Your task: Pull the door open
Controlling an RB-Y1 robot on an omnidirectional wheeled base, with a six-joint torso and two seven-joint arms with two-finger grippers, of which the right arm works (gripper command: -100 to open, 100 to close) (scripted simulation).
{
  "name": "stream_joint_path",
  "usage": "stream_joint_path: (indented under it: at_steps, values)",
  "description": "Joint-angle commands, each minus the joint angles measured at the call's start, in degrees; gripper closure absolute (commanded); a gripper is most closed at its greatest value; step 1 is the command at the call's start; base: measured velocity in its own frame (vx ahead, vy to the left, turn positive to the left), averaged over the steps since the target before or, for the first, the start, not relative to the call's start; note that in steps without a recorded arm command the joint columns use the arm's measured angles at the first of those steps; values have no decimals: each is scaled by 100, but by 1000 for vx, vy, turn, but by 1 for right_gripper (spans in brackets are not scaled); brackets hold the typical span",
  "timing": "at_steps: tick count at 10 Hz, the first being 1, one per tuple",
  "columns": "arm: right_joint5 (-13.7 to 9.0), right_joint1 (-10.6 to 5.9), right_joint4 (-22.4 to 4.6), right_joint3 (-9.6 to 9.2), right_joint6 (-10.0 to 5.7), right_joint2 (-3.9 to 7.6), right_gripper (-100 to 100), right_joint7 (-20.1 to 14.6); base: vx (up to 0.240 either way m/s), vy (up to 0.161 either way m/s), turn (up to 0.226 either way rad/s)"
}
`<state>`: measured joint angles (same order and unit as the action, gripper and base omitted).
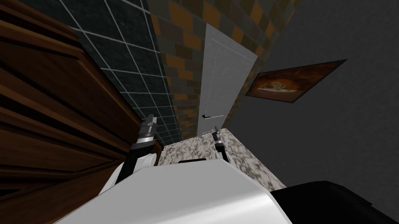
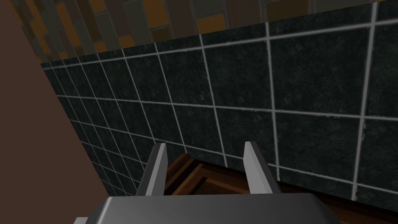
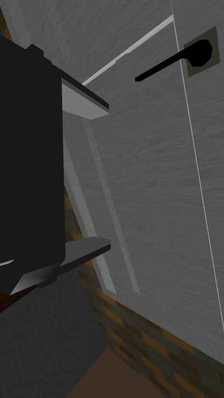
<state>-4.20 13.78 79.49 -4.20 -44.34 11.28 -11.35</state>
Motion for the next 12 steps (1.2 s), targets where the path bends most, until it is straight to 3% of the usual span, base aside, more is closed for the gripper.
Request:
stream_joint_path:
  at_steps: [1, 7, 8, 12]
  values:
    - [-7, -49, -248, -2, -66, 79, -100, -49, 72, -31, 91]
    - [-6, -301, -1090, -30, -203, 244, -100, -140, 76, -28, 86]
    - [-6, -301, -1090, -30, -203, 244, -100, -140, 63, -24, 31]
    - [-5, -489, -1715, -51, -305, 365, -100, -207, 79, -28, 89]
